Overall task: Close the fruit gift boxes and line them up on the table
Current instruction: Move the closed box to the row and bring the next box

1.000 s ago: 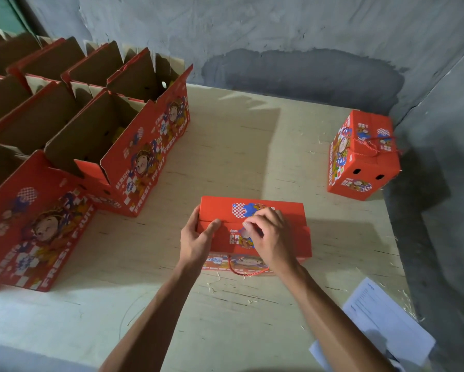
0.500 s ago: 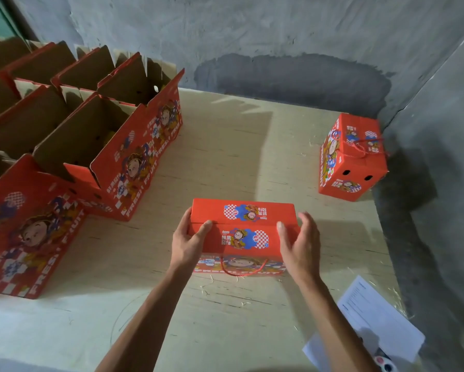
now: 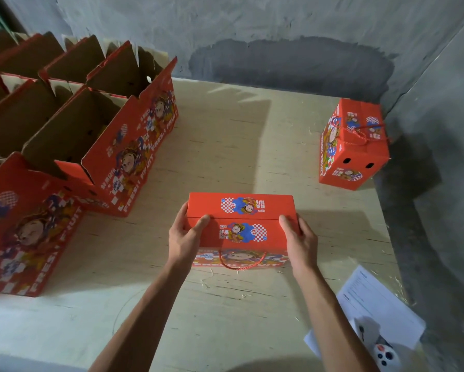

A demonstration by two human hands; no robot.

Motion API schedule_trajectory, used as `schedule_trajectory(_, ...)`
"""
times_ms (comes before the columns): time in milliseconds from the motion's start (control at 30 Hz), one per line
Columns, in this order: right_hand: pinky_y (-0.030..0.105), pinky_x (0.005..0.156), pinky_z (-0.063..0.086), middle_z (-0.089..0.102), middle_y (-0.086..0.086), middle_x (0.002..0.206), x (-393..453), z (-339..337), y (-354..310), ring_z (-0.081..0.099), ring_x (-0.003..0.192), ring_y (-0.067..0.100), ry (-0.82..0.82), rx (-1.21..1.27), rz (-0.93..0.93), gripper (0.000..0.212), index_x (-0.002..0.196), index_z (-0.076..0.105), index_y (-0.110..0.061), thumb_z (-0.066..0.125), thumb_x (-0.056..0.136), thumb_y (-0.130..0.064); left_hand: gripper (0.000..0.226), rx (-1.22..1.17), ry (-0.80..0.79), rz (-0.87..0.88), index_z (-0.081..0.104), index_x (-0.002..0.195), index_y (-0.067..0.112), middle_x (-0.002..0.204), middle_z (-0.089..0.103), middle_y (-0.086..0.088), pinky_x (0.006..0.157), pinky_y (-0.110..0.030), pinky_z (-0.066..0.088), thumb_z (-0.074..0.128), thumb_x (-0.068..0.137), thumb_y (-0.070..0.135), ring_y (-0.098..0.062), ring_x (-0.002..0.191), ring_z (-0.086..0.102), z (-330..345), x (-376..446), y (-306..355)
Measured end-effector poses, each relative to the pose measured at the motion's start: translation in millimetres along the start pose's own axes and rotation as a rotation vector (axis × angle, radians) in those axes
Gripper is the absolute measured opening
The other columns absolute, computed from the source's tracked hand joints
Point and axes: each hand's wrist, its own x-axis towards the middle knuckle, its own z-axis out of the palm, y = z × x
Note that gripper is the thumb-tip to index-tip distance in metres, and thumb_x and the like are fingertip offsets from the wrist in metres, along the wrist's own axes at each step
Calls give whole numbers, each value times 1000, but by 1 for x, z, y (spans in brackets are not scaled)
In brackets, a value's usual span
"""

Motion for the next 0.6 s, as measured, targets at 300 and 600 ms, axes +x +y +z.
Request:
schedule_trajectory(300,26,72,51,74,-25,82,-6,12,-1,68,78,-4,174,-112,1,18,106,78,-32,68,96,-43,43,38,23,-40,71,120,48,102,79,8,71,-27,62,76,88,19,-13,90,76,-1,14,6)
schedule_trajectory(600,33,76,53,76,0,95,-27,7,-4,71,85,19,253,-215,5,25,105,74,-17,71,94,-39,39,181,-79,-69,77,110,41,93,80,7,72,-25,60,81,81,15,-15,84,75,-2,61,36)
